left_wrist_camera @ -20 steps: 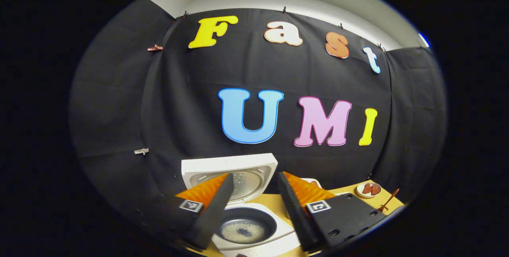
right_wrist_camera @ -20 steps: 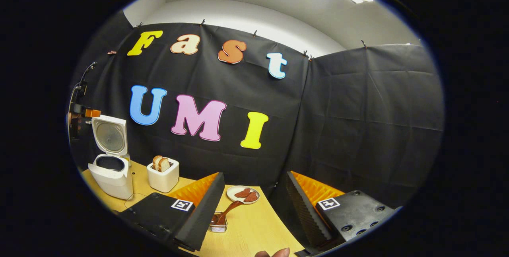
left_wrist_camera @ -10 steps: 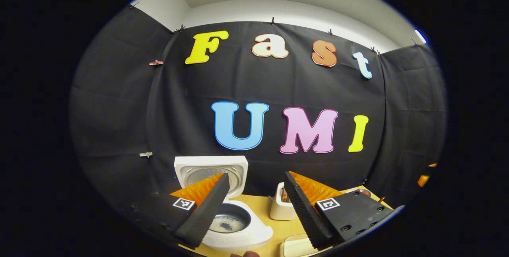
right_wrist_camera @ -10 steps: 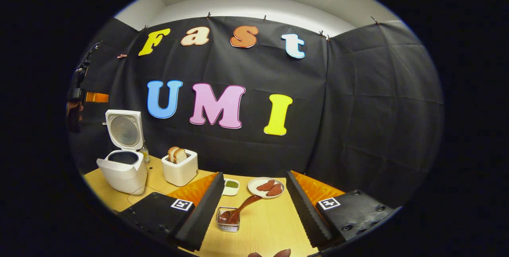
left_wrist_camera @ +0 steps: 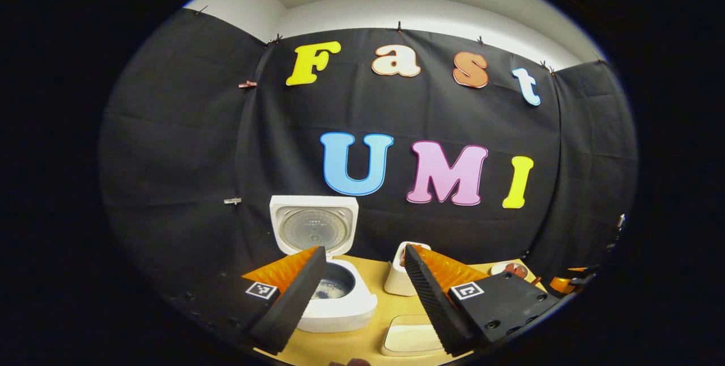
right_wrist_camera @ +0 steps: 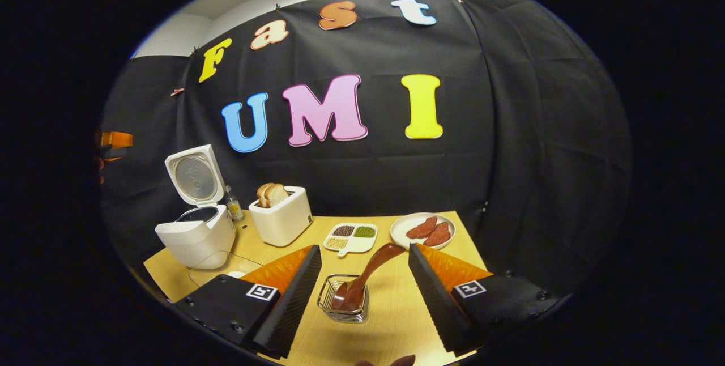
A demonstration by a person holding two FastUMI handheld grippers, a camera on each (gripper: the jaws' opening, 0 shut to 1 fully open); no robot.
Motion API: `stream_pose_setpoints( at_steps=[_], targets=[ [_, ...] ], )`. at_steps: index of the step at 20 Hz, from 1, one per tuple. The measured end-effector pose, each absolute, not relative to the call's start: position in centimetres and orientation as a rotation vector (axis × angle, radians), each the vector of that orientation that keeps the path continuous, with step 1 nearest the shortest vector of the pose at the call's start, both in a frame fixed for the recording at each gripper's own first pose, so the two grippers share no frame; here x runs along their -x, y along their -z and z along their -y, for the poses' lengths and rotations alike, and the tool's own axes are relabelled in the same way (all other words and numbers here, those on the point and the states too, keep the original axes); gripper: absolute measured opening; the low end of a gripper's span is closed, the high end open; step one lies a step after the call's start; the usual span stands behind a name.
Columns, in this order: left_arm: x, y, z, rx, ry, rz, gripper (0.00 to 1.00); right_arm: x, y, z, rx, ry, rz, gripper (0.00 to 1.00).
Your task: Close the left gripper, press the button to open the rice cooker; take a wooden spoon from the chopstick holder with the right hand, scoop a spoonful of rice and pour it into the rice cooker, then put the wooden spoon back into the chopstick holder.
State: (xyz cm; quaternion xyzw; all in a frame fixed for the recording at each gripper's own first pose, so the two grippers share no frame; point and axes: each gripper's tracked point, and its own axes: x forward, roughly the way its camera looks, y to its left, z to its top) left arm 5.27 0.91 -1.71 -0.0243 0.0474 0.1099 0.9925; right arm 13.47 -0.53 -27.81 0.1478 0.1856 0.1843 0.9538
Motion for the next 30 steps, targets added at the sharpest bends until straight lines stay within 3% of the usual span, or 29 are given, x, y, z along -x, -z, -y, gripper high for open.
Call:
stream_pose_setpoints(
  at_steps=[8, 12, 16, 17, 18, 20, 21, 29, 30],
  targets=[
    [-3.6, 3.9, -1.4, 0.06, -0.232, -0.154, 0.95, -17.6, 36.7, -4.7, -0.364, -0.455, -0.509, 0.95],
    [-2.2, 6.1, -3.6, 0.116, -0.282, -0.21, 0.95, -19.3, 39.1, -6.8, -0.387, -0.461, -0.56, 0.88],
    [-0.7, 7.7, -5.1, 0.136, -0.33, -0.233, 0.95, -19.2, 38.8, -7.4, -0.368, -0.442, -0.55, 0.6],
    [-0.6, 7.8, -5.2, 0.136, -0.328, -0.237, 0.95, -19.0, 39.1, -7.6, -0.357, -0.441, -0.552, 0.35],
    [-0.5, 7.8, -5.2, 0.138, -0.325, -0.236, 0.96, -18.4, 39.0, -7.8, -0.361, -0.443, -0.558, 0.3],
    [-0.6, 7.9, -5.0, 0.156, -0.321, -0.233, 0.96, -17.1, 39.9, -8.3, -0.369, -0.441, -0.591, 0.3],
    [-0.7, 7.8, -5.0, 0.162, -0.319, -0.232, 0.96, -16.5, 40.3, -8.5, -0.366, -0.44, -0.603, 0.39],
    [-0.2, 7.4, -5.6, 0.128, -0.324, -0.231, 0.95, -16.1, 40.5, -9.0, -0.284, -0.398, -0.616, 0.4],
    [0.0, 7.5, -5.7, 0.125, -0.326, -0.229, 0.96, -16.0, 40.7, -9.2, -0.285, -0.402, -0.623, 0.3]
  ],
)
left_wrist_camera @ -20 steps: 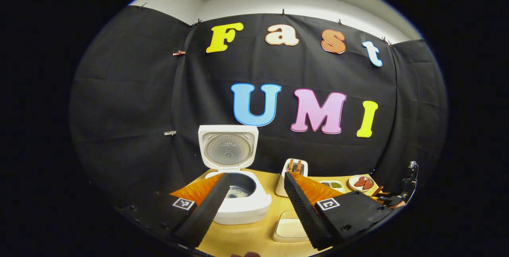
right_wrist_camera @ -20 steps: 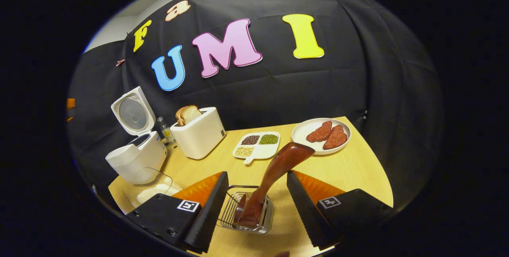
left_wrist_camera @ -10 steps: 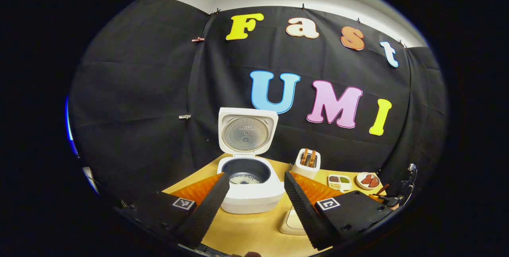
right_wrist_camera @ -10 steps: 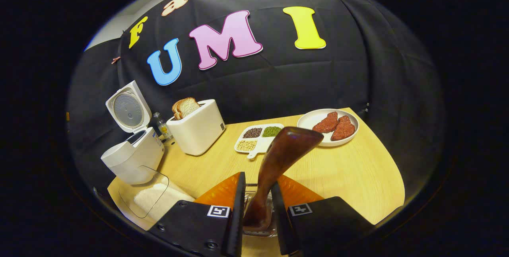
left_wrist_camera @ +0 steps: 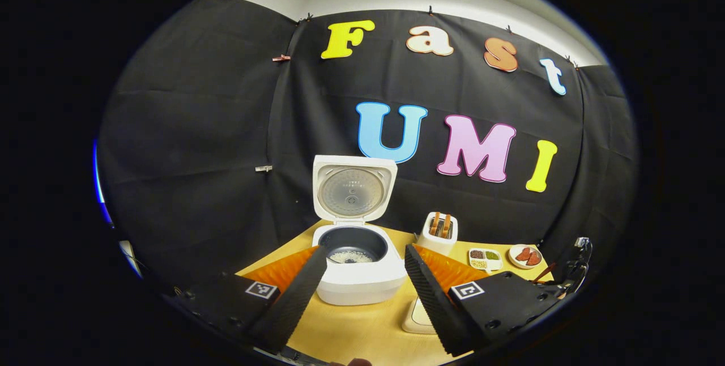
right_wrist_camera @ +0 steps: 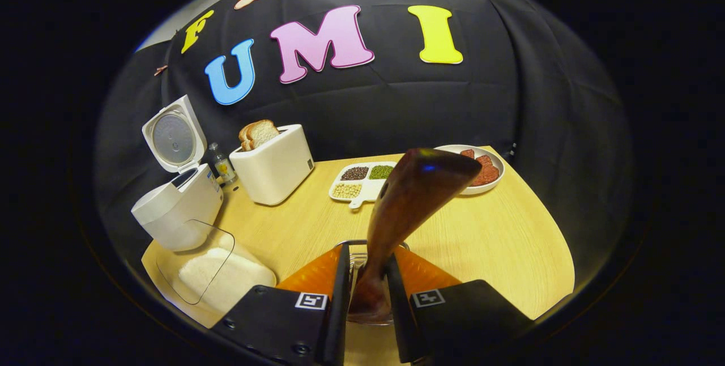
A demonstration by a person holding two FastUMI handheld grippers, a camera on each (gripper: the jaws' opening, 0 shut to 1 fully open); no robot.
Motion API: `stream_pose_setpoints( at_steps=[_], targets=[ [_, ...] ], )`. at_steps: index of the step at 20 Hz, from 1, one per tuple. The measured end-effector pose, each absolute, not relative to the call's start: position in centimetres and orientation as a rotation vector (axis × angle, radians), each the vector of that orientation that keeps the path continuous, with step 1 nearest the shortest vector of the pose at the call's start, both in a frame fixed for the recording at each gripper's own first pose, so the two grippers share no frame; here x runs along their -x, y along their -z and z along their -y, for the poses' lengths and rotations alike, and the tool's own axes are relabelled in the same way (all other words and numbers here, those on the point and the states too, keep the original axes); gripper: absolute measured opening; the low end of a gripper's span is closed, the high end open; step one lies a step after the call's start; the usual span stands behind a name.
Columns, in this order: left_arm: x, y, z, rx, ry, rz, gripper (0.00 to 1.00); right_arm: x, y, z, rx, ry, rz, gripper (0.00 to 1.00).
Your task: Close the left gripper, press the button to open the rice cooker; take a wooden spoon from the chopstick holder with the right hand, scoop a spoonful of rice and pour it into the rice cooker, then put the wooden spoon back into the chopstick holder.
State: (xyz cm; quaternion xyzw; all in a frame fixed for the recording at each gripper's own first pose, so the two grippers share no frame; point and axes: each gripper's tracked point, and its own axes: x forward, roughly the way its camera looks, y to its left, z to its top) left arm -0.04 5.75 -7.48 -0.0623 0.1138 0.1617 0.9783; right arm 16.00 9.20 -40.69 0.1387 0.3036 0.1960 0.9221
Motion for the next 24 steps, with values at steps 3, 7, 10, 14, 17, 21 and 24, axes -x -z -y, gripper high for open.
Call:
stream_pose_setpoints(
  at_steps=[3, 7, 10, 14, 17, 21, 24],
  targets=[
    [0.3, 7.2, -6.0, 0.132, -0.334, -0.224, 0.96, -16.0, 40.8, -9.1, -0.262, -0.39, -0.624, 0.3],
    [1.1, 6.7, -6.8, 0.131, -0.352, -0.214, 0.96, -16.5, 41.0, -8.9, -0.27, -0.352, -0.633, 0.26],
    [1.4, 6.7, -6.8, 0.123, -0.363, -0.213, 0.96, -16.1, 41.0, -9.1, -0.253, -0.34, -0.648, 0.33],
    [1.8, 6.6, -7.0, 0.128, -0.379, -0.206, 0.95, -15.8, 41.1, -9.3, -0.183, -0.341, -0.648, 0.36],
    [2.0, 6.5, -7.1, 0.125, -0.386, -0.206, 0.96, -16.0, 41.3, -9.3, -0.197, -0.335, -0.653, 0.33],
    [2.3, 6.6, -7.3, 0.131, -0.402, -0.208, 0.96, -16.0, 41.1, -8.8, -0.21, -0.317, -0.654, 0.29],
    [2.7, 6.5, -7.3, 0.128, -0.409, -0.208, 0.95, -16.3, 39.8, -8.0, -0.292, -0.3, -0.646, 0.29]
  ],
)
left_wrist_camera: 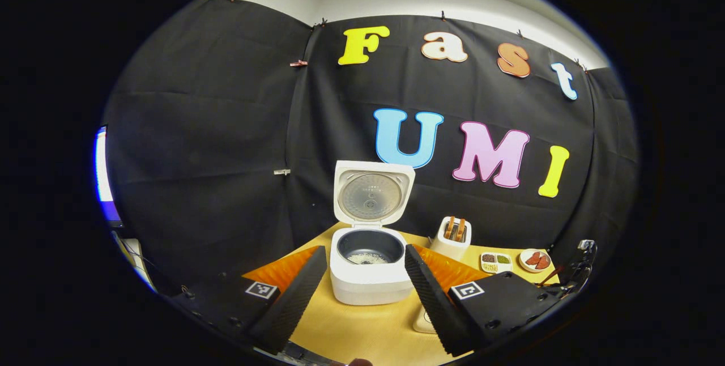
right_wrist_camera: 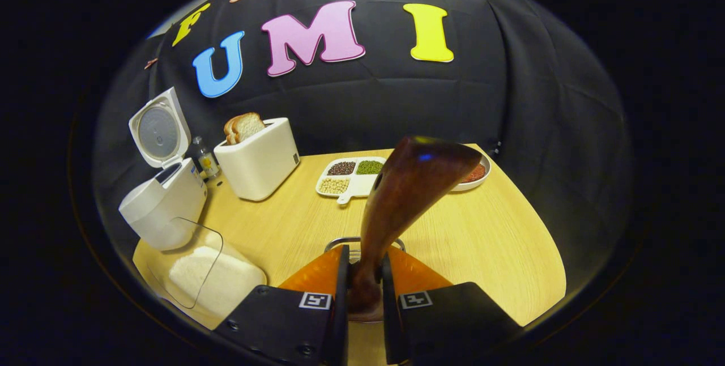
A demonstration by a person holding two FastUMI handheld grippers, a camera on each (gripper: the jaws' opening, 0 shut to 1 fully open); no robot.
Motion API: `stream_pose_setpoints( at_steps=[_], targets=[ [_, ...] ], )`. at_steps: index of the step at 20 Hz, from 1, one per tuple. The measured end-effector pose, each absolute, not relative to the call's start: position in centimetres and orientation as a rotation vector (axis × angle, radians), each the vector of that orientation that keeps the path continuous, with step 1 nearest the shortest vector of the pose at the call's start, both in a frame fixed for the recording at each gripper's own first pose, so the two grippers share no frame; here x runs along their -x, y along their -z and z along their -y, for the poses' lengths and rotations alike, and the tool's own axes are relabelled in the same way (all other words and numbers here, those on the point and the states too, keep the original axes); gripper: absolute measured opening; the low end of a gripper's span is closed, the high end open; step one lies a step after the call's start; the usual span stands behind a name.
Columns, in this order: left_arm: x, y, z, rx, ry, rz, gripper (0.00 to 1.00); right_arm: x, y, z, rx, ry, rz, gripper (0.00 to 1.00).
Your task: Close the left gripper, press the button to open the rice cooker; take a wooden spoon from the chopstick holder with the right hand, scoop a spoonful of rice and pour it into the rice cooker, then put the wooden spoon back into the chopstick holder.
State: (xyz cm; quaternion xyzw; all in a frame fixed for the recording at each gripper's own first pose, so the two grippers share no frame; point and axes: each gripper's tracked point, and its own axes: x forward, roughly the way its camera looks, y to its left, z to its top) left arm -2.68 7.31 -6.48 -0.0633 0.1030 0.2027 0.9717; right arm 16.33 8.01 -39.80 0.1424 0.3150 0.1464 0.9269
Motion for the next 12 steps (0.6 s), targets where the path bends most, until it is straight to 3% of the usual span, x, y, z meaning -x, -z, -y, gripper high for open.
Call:
stream_pose_setpoints(
  at_steps=[9, 12],
  targets=[
    [0.6, 6.9, -8.4, 0.141, -0.322, -0.209, 0.96, -17.3, 38.9, -6.2, -0.396, -0.26, -0.695, 0.25],
    [-0.7, 7.1, -9.6, 0.133, -0.277, -0.206, 0.95, -17.5, 35.9, -5.8, -0.434, -0.218, -0.658, 0.25]
  ],
)
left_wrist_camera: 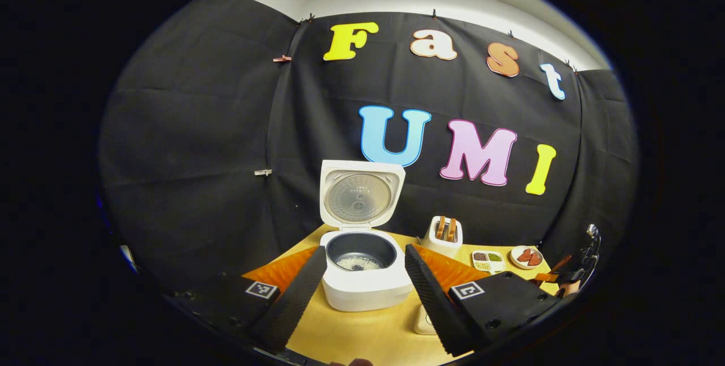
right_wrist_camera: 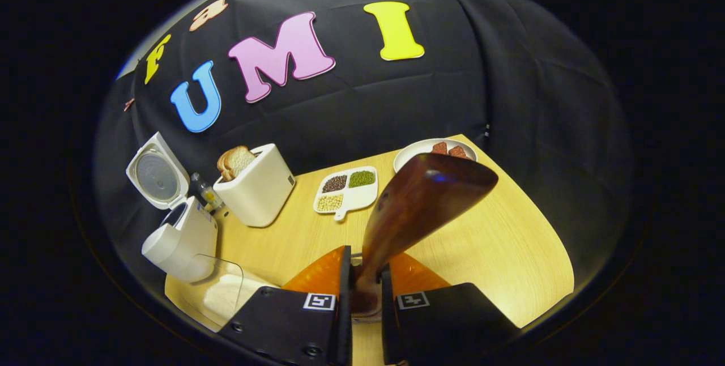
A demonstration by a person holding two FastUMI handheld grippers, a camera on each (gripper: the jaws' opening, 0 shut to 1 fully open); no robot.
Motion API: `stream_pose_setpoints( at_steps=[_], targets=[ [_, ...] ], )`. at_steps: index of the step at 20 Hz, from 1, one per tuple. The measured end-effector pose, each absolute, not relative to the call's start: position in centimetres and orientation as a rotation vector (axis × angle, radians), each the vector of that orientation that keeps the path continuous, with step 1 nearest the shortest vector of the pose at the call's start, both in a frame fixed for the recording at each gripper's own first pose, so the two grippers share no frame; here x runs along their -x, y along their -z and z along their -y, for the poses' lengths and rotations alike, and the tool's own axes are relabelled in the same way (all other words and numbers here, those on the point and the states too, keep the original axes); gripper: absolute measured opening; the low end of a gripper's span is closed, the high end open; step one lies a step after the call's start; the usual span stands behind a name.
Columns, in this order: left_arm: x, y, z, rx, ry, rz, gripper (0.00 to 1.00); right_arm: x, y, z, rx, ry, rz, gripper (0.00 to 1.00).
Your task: Close the left gripper, press the button to open the rice cooker; take a wooden spoon from the chopstick holder with the right hand, scoop a spoonful of rice and pour it into the rice cooker, then put the wooden spoon back into the chopstick holder.
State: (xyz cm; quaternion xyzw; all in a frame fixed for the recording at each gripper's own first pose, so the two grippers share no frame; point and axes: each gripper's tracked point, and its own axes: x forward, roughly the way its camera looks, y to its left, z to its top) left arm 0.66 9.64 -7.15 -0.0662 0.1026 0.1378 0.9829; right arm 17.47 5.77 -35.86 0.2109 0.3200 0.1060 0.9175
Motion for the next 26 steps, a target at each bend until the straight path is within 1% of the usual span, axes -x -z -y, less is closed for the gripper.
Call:
stream_pose_setpoints(
  at_steps=[3, 4, 5, 8, 11, 15, 17, 21, 26],
  targets=[
    [-1.9, 7.4, -10.6, 0.149, -0.232, -0.204, 0.95, -17.1, 31.0, -5.9, -0.464, -0.216, -0.603, 0.25],
    [-2.3, 7.7, -10.9, 0.146, -0.217, -0.203, 0.97, -16.9, 29.3, -6.2, -0.472, -0.221, -0.586, 0.25],
    [-2.6, 7.9, -11.3, 0.142, -0.204, -0.202, 0.95, -16.6, 27.7, -6.7, -0.486, -0.228, -0.57, 0.25],
    [-3.4, 8.4, -12.4, 0.126, -0.16, -0.203, 0.96, -15.4, 23.4, -9.6, -0.549, -0.254, -0.541, 0.24],
    [-4.0, 8.7, -13.4, 0.113, -0.123, -0.205, 0.95, -13.9, 21.1, -14.1, -0.558, -0.302, -0.537, 0.25],
    [-4.2, 9.1, -14.4, 0.112, -0.084, -0.2, 0.96, -10.9, 22.0, -21.0, -0.476, -0.383, -0.584, 0.25],
    [-4.2, 9.4, -14.8, 0.111, -0.073, -0.197, 0.96, -9.5, 24.1, -23.7, -0.396, -0.403, -0.621, 0.24],
    [-4.2, 9.9, -15.3, 0.126, -0.048, -0.204, 0.95, -8.9, 29.0, -26.2, -0.111, -0.389, -0.638, 0.25],
    [-4.1, 10.6, -15.9, 0.121, -0.041, -0.219, 0.96, -9.6, 32.0, -27.6, 0.183, -0.393, -0.616, 0.25]
  ],
)
